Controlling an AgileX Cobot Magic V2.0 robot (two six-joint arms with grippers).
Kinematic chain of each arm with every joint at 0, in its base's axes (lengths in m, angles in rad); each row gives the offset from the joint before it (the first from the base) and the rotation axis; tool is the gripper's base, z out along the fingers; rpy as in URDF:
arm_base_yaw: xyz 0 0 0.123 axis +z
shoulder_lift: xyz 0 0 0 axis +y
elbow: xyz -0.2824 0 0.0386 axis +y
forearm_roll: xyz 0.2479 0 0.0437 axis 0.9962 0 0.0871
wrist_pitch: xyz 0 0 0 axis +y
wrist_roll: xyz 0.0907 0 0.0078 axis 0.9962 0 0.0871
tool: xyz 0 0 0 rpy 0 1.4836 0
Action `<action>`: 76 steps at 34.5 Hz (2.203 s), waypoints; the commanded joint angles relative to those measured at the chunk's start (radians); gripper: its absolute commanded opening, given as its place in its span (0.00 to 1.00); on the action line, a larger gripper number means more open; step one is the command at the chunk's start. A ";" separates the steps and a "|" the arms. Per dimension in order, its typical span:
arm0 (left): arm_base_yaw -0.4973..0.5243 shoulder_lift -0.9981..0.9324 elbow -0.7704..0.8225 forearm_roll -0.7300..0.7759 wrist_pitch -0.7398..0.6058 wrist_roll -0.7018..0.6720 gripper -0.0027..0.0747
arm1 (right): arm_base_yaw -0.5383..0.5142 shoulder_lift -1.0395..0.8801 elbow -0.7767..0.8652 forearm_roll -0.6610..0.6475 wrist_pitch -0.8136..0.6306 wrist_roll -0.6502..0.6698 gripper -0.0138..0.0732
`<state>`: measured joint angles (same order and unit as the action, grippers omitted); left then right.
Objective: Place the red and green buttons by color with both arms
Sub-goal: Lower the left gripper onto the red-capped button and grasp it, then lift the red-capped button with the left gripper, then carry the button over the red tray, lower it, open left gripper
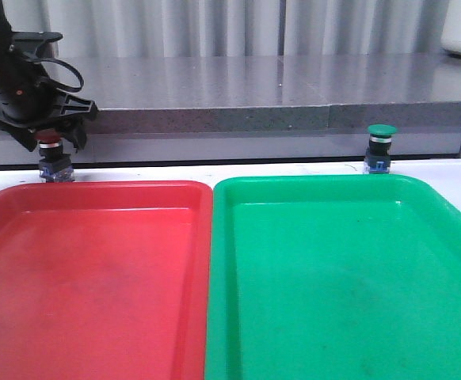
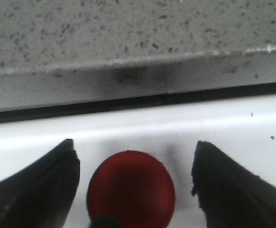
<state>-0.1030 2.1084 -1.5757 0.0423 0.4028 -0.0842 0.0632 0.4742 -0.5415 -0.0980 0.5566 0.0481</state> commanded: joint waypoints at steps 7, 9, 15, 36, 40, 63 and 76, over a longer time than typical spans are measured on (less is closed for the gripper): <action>0.004 -0.065 -0.042 0.002 -0.049 -0.004 0.30 | -0.004 0.011 -0.033 -0.012 -0.065 -0.007 0.91; 0.004 -0.084 -0.042 0.002 -0.030 -0.008 0.27 | -0.004 0.011 -0.033 -0.012 -0.065 -0.007 0.91; 0.004 -0.197 -0.042 -0.008 0.016 -0.008 0.25 | -0.004 0.011 -0.033 -0.012 -0.065 -0.007 0.91; -0.176 -0.816 0.503 -0.025 -0.051 -0.001 0.25 | -0.004 0.011 -0.033 -0.012 -0.065 -0.007 0.91; -0.235 -0.899 0.626 -0.030 -0.042 -0.001 0.25 | -0.004 0.011 -0.033 -0.012 -0.065 -0.007 0.91; -0.324 -0.786 0.855 -0.059 -0.233 -0.001 0.25 | -0.004 0.011 -0.033 -0.012 -0.065 -0.007 0.91; -0.324 -0.638 0.855 -0.084 -0.290 -0.007 0.26 | -0.004 0.011 -0.033 -0.012 -0.065 -0.007 0.91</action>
<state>-0.4169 1.4926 -0.6948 -0.0229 0.1861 -0.0827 0.0632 0.4742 -0.5415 -0.0989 0.5581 0.0481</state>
